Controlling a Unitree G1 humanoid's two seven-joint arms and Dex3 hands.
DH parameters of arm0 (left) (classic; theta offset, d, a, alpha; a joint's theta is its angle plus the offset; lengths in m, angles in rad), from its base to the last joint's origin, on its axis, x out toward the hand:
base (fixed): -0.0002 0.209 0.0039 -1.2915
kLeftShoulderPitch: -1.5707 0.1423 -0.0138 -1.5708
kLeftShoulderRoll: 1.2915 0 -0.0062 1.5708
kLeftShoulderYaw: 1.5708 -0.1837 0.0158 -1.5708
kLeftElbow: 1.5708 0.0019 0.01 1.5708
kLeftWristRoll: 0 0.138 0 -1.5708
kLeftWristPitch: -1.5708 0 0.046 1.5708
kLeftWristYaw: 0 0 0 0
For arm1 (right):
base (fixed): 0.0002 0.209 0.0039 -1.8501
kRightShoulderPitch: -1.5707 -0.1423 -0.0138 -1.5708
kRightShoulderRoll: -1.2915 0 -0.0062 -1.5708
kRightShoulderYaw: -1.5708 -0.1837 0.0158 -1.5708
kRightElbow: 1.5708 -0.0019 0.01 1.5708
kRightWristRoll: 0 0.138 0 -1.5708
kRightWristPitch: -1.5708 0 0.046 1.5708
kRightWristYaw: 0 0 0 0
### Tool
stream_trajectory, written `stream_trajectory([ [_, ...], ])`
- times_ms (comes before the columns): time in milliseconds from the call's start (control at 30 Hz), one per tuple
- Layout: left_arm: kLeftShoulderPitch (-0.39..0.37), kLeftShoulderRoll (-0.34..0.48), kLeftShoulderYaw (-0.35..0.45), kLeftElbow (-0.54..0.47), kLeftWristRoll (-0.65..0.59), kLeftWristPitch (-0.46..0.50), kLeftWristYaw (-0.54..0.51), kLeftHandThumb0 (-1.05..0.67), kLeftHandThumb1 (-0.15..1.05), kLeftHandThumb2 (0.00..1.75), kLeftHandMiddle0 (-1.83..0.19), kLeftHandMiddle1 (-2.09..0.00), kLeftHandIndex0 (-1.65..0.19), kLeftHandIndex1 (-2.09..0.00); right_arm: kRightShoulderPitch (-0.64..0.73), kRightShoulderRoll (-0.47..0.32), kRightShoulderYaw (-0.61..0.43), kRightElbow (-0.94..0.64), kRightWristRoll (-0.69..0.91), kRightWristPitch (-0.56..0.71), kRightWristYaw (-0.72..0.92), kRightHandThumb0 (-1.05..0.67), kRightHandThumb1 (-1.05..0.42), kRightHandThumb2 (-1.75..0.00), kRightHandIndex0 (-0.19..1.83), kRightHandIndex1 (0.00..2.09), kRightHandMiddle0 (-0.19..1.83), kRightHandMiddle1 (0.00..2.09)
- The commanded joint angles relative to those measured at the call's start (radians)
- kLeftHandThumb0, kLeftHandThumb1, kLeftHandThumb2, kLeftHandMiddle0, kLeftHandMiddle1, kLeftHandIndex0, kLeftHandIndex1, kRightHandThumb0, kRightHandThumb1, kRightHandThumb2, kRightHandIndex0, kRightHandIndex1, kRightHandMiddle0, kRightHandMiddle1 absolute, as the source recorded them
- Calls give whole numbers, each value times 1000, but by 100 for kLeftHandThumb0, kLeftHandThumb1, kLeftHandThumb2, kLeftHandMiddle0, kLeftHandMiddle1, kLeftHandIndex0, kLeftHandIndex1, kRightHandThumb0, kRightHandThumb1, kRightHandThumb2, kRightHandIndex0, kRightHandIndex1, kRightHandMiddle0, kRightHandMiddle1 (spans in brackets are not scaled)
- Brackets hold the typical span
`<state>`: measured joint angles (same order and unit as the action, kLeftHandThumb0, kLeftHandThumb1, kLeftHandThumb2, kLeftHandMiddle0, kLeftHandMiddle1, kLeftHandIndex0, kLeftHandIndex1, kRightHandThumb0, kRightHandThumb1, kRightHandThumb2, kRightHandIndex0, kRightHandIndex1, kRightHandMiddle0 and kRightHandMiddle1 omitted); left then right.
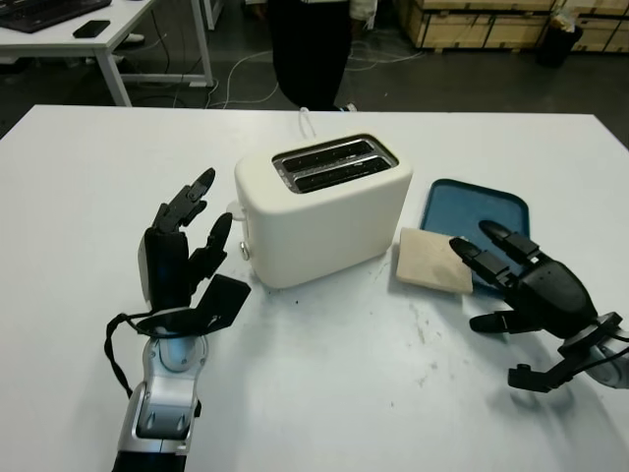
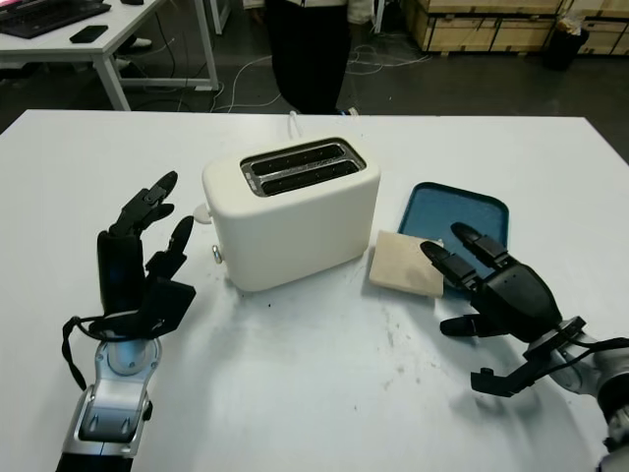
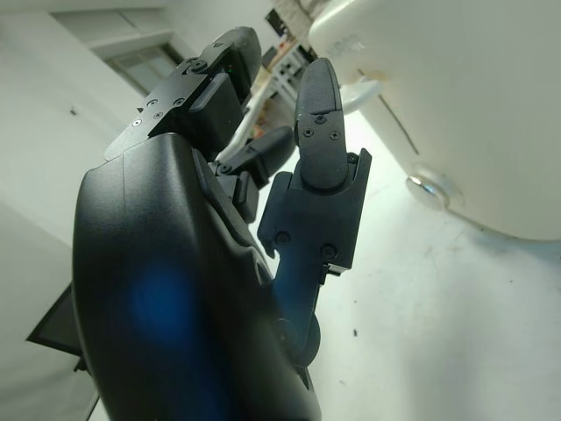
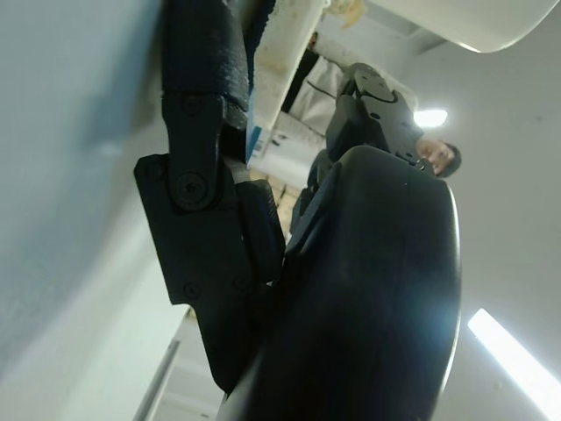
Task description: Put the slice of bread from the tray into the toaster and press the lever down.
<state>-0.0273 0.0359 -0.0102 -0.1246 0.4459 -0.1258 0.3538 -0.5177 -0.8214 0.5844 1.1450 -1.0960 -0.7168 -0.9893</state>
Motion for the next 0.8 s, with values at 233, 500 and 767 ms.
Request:
stream_trajectory([
  [233, 5, 3, -3, -12, -2, -3, -2, -38, 92, 36, -31, -94, -63, 0, -96, 41, 74, 90, 9, 37, 33, -90, -92, -35, 3, 1, 22, 2],
  [500, 6, -2, -3, -18, -6, -2, -3, -38, 92, 35, -32, -93, -63, 0, -142, 40, 104, 99, 10, 47, 52, -86, -92, -35, 1, 0, 21, 0],
  [767, 6, -6, -3, -25, -14, 1, -5, -39, 92, 35, -31, -94, -63, 0, -167, 41, 128, 97, 5, 64, 41, -84, -92, -33, 3, 1, 22, 1],
])
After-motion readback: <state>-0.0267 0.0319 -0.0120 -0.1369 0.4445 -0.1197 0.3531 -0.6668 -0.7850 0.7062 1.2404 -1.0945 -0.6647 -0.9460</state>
